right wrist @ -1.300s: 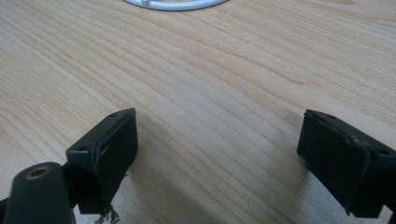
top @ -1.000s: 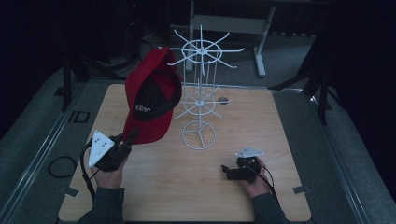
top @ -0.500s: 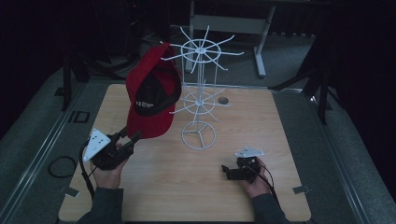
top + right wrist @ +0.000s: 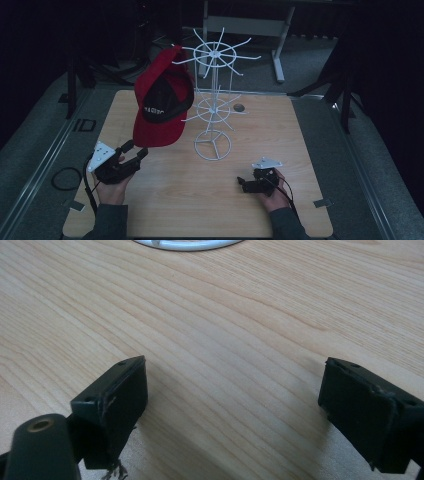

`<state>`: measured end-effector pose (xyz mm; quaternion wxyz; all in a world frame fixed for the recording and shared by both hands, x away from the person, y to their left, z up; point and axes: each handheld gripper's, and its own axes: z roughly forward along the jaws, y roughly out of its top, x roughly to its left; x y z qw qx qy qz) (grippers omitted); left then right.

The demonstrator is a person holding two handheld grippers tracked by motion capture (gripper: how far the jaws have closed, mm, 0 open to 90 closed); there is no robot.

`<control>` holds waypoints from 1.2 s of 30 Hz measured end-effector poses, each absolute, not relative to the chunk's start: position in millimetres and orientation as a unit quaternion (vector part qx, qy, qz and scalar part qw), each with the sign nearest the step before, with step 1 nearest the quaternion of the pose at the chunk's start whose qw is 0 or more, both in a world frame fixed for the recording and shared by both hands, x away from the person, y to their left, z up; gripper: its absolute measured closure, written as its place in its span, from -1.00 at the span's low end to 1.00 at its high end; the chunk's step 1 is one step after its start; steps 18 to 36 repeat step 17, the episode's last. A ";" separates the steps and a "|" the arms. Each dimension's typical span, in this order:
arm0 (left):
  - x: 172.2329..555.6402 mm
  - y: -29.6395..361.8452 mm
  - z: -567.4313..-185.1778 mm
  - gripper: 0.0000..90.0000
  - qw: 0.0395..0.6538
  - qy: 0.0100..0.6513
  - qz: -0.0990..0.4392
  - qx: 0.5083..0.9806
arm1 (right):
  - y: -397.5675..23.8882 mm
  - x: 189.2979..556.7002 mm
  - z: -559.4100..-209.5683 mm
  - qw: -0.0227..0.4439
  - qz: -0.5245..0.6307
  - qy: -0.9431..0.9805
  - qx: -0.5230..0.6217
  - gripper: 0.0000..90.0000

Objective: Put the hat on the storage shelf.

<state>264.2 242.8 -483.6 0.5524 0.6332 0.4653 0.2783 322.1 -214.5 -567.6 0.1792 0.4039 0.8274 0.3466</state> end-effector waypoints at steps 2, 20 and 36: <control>264.9 244.3 -486.3 -0.17 0.550 0.469 0.279 0.632 | -214.5 322.1 -567.6 0.179 0.347 0.827 0.404 -0.73; 270.8 245.0 -510.2 -0.22 0.534 0.489 0.250 0.643 | -214.5 322.1 -567.6 0.179 0.347 0.827 0.404 -0.73; 270.8 245.0 -510.2 -0.22 0.534 0.489 0.250 0.643 | -214.5 322.1 -567.6 0.179 0.347 0.827 0.404 -0.73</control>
